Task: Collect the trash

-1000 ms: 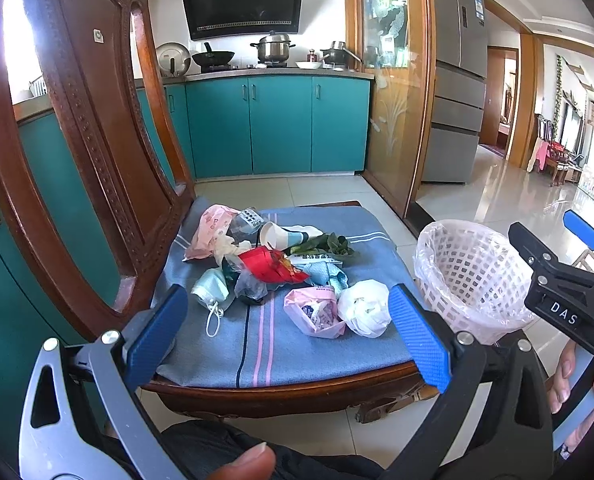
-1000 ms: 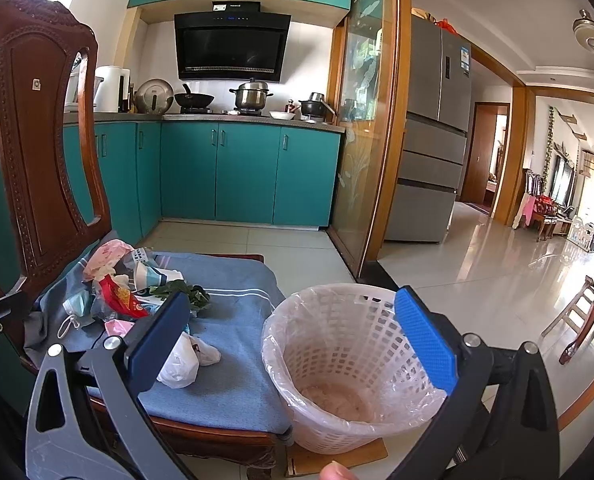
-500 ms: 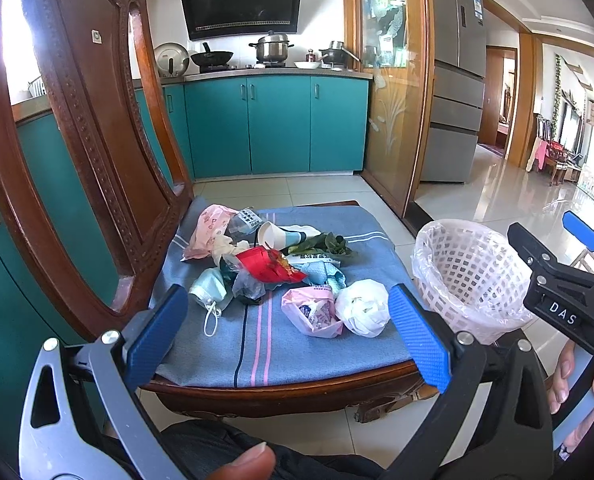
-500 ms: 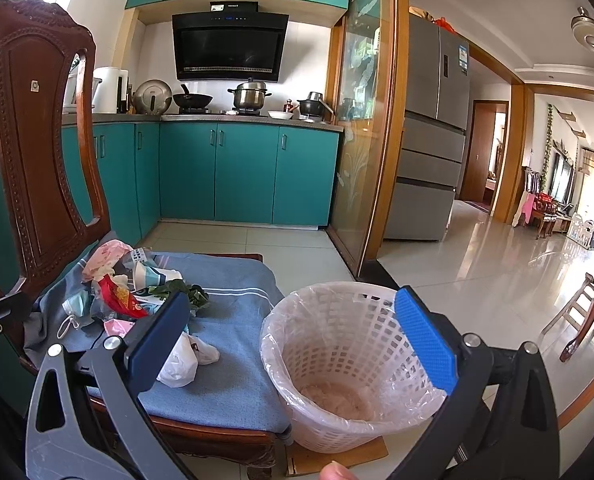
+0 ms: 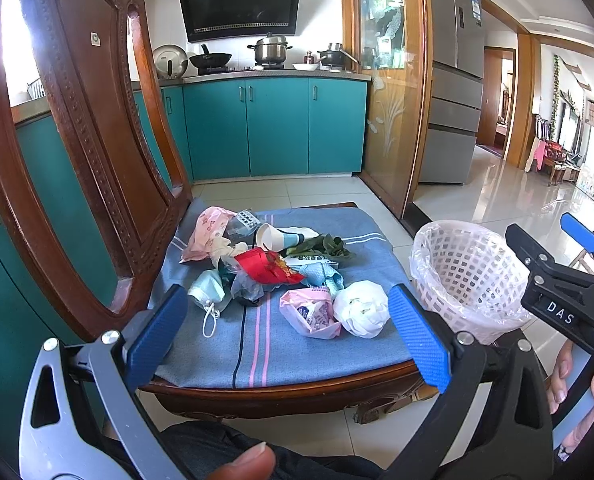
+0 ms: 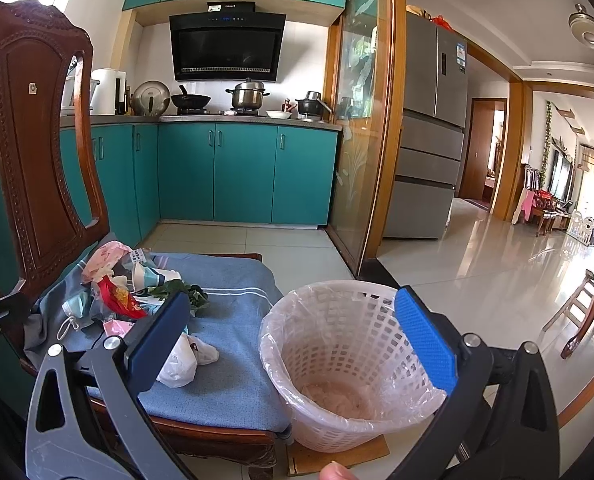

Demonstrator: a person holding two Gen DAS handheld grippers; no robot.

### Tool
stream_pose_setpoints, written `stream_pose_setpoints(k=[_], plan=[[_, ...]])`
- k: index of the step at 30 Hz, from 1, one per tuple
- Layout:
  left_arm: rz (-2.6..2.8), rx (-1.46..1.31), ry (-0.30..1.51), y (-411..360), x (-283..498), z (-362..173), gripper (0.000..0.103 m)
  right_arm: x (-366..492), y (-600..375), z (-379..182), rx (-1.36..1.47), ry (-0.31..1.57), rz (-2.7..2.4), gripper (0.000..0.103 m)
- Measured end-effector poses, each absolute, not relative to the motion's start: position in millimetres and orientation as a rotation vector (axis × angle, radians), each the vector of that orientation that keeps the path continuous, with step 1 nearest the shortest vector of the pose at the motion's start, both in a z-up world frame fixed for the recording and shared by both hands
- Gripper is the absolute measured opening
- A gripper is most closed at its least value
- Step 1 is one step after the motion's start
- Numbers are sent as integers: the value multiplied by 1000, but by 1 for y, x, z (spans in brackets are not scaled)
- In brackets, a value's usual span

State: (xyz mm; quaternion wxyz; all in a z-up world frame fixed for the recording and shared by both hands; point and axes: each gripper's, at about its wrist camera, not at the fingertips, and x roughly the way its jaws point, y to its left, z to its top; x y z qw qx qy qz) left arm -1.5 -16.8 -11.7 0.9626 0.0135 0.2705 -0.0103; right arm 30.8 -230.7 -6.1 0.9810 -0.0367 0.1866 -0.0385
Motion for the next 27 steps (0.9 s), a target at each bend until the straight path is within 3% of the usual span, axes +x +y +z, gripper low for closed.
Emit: stream_pose_setpoints(k=[27], plan=[[-23,26,549,-16,-1,-10,100,30,-232,-7,-63,373,-76,100]])
